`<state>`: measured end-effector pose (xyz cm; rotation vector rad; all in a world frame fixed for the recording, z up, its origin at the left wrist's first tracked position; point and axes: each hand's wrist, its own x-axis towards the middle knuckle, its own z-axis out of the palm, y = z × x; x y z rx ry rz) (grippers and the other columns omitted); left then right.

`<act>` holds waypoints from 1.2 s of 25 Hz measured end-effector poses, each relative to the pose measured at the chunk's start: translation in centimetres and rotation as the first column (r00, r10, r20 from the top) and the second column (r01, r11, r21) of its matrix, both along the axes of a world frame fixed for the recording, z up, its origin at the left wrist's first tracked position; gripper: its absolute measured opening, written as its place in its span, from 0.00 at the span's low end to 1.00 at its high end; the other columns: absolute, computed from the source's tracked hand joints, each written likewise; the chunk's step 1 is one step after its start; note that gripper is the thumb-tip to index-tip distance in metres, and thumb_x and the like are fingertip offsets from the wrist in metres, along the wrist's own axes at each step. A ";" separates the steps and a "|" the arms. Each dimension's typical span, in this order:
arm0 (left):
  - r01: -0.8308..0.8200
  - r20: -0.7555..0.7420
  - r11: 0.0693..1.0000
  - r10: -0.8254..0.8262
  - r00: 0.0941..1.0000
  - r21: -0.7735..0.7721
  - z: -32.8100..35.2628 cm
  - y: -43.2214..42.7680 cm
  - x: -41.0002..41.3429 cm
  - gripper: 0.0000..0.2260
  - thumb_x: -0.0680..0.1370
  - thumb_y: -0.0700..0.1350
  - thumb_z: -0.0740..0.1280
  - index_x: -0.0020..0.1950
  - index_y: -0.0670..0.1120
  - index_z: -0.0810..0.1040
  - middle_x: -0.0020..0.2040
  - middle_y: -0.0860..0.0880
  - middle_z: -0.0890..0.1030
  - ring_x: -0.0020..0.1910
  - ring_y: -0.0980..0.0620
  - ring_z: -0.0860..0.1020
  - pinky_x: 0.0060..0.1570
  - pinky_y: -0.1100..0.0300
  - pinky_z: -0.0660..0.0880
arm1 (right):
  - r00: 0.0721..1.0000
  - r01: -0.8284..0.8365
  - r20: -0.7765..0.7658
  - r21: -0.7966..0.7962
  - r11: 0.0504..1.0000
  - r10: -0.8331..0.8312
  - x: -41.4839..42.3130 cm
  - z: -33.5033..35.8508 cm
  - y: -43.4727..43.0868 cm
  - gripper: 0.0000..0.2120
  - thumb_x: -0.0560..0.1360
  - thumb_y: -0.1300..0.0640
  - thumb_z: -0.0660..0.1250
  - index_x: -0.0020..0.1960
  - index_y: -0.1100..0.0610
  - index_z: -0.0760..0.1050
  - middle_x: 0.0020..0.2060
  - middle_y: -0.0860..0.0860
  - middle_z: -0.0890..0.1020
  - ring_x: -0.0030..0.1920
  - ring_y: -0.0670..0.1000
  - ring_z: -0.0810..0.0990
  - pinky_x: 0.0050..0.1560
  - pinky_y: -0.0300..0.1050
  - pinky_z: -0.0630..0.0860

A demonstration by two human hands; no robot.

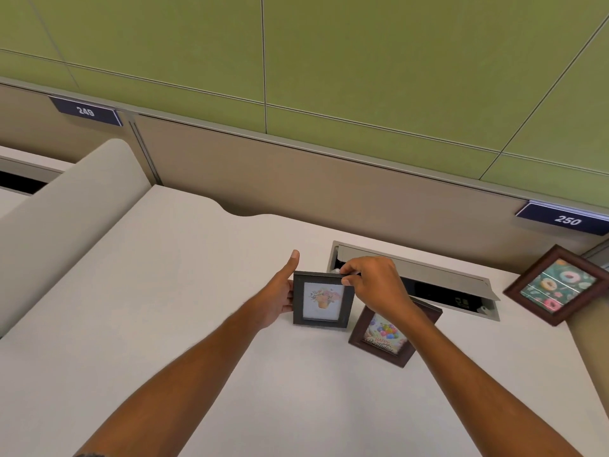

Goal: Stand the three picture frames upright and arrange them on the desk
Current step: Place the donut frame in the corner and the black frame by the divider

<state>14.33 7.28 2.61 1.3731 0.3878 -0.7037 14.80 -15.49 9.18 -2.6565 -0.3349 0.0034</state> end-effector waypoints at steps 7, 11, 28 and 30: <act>-0.072 -0.018 0.995 0.071 0.997 -0.070 0.9 5.7 -2.1 0.47 0.65 0.84 0.66 0.72 0.52 0.81 0.65 0.46 0.88 0.68 0.44 0.84 0.70 0.44 0.77 | 0.990 0.005 -0.138 0.234 0.972 0.028 0.9 1.1 4.8 0.03 0.80 0.56 0.74 0.51 0.50 0.86 0.46 0.43 0.86 0.49 0.45 0.83 0.51 0.47 0.81; -0.174 -0.021 0.978 0.173 0.985 -0.113 1.4 9.2 -2.7 0.46 0.64 0.83 0.69 0.67 0.50 0.87 0.65 0.44 0.88 0.63 0.44 0.87 0.72 0.43 0.77 | 0.970 0.093 -0.239 0.523 0.847 0.041 1.1 0.8 8.1 0.05 0.79 0.50 0.76 0.52 0.49 0.85 0.48 0.44 0.88 0.50 0.44 0.85 0.51 0.39 0.79; -0.330 0.028 0.944 0.330 0.944 -0.007 5.3 25.3 1.7 0.53 0.63 0.87 0.64 0.68 0.45 0.85 0.62 0.43 0.89 0.67 0.42 0.84 0.73 0.42 0.76 | 0.735 0.257 -0.603 0.672 0.695 0.310 7.8 -1.0 25.6 0.40 0.73 0.18 0.56 0.64 0.46 0.85 0.58 0.48 0.90 0.63 0.53 0.87 0.68 0.60 0.80; -0.341 0.038 0.940 0.341 0.939 -0.002 5.0 27.7 3.0 0.53 0.65 0.87 0.59 0.69 0.45 0.84 0.62 0.44 0.89 0.67 0.42 0.84 0.73 0.42 0.76 | 0.728 0.267 -0.613 0.664 0.698 0.306 9.2 -1.0 28.5 0.39 0.74 0.18 0.56 0.64 0.47 0.85 0.58 0.48 0.90 0.64 0.54 0.86 0.71 0.62 0.78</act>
